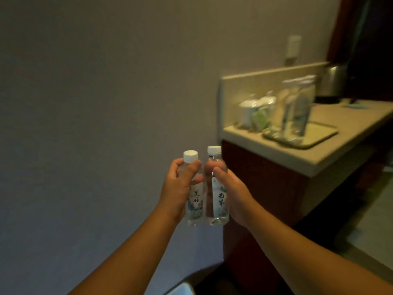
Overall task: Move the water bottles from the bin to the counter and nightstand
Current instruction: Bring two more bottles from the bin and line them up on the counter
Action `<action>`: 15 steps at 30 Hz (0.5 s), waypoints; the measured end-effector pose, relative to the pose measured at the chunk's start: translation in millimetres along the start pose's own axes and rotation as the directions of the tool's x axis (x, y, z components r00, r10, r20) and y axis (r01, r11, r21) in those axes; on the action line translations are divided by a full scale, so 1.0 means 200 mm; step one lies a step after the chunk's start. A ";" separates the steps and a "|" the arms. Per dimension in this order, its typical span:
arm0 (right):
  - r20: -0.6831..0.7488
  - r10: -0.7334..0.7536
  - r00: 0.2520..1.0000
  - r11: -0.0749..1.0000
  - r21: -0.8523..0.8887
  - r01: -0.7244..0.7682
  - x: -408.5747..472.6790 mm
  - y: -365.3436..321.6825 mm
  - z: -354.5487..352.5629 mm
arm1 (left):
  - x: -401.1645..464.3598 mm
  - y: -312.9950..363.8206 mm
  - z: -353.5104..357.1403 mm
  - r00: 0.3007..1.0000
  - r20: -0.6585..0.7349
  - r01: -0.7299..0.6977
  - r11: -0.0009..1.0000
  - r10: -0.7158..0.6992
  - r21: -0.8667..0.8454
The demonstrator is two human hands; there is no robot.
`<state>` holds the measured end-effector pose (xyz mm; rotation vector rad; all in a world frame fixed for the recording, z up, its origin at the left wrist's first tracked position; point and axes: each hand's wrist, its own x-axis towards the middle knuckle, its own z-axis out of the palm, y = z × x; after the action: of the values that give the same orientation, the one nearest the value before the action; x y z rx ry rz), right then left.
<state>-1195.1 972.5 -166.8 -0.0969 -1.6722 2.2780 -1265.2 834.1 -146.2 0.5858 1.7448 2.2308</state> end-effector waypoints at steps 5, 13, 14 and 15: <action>-0.091 -0.129 0.987 0.991 -0.041 0.126 -0.18 -0.55 -0.22 | -0.03 0.35 0.50 0.989 0.139 -0.040 0.998 0.046 -0.046; -0.093 -0.232 0.968 0.968 -0.118 0.221 -0.40 -1.16 -0.75 | -0.07 0.56 1.31 0.960 0.245 -0.147 0.989 0.137 0.023; -0.088 -0.242 0.966 0.963 -0.141 0.228 -0.41 -1.22 -0.82 | -0.06 0.57 1.40 0.959 0.238 -0.165 0.985 0.151 0.042; -0.081 -0.250 0.965 0.959 -0.161 0.234 -0.42 -1.28 -0.90 | -0.05 0.59 1.47 0.958 0.239 -0.182 0.980 0.160 0.073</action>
<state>-1019.3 1182.1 5.7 -0.0367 -1.6997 1.9361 -1115.9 1055.4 26.7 1.0121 1.7439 2.0943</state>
